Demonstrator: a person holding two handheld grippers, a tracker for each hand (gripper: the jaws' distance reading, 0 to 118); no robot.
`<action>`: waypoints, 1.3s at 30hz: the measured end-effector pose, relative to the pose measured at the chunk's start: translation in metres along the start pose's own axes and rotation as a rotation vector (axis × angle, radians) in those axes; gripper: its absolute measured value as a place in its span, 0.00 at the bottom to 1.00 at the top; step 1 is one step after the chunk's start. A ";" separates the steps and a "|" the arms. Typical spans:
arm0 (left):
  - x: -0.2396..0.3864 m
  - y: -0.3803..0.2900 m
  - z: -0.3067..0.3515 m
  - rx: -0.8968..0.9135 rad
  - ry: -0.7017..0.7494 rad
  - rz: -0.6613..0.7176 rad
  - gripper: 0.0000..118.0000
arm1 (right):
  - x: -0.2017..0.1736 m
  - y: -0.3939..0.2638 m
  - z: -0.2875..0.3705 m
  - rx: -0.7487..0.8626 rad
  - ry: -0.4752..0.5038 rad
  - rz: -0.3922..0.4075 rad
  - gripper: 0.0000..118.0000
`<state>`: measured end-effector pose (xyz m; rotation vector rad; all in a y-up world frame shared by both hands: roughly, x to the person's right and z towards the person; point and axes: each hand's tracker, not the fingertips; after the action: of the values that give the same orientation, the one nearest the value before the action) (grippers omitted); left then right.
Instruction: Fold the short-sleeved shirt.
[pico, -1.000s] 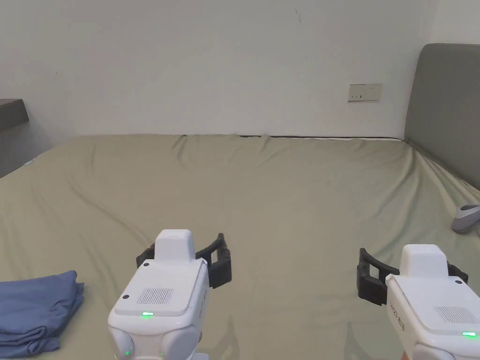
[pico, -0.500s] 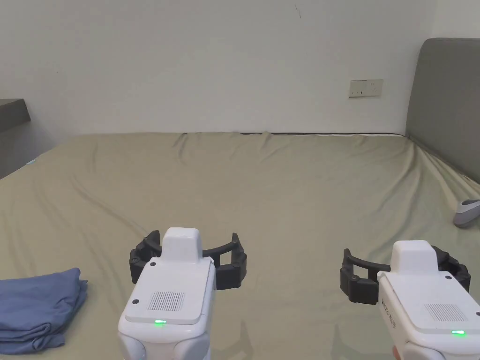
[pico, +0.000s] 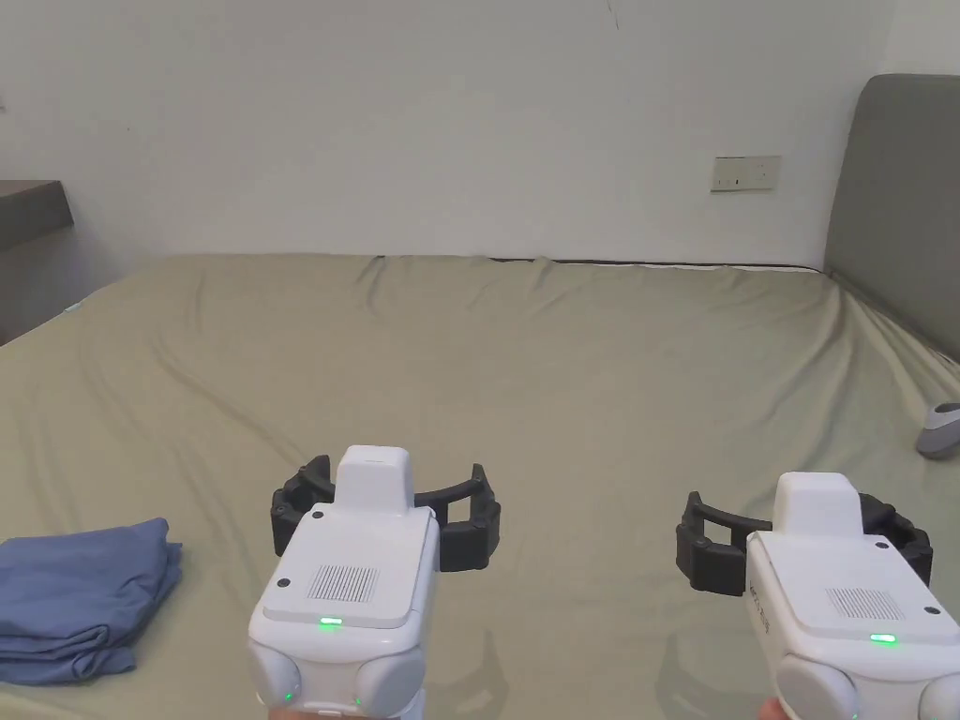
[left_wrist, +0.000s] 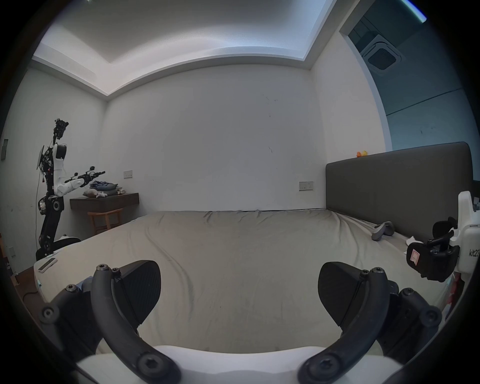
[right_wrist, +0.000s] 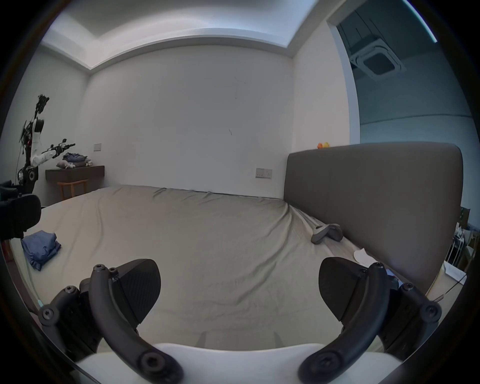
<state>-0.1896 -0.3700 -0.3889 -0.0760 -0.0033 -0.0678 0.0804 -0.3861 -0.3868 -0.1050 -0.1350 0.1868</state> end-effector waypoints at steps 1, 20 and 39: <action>0.001 0.000 0.000 0.001 0.001 -0.007 1.00 | 0.000 -0.002 0.002 -0.017 0.021 -0.037 1.00; -0.002 -0.001 -0.002 -0.013 0.011 0.010 1.00 | 0.003 0.003 -0.004 -0.087 0.103 -0.103 1.00; 0.000 -0.001 -0.001 -0.006 -0.003 0.009 1.00 | -0.001 0.001 -0.002 -0.069 0.061 -0.039 1.00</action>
<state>-0.1899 -0.3708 -0.3895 -0.0816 -0.0058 -0.0588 0.0794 -0.3857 -0.3888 -0.1762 -0.0830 0.1399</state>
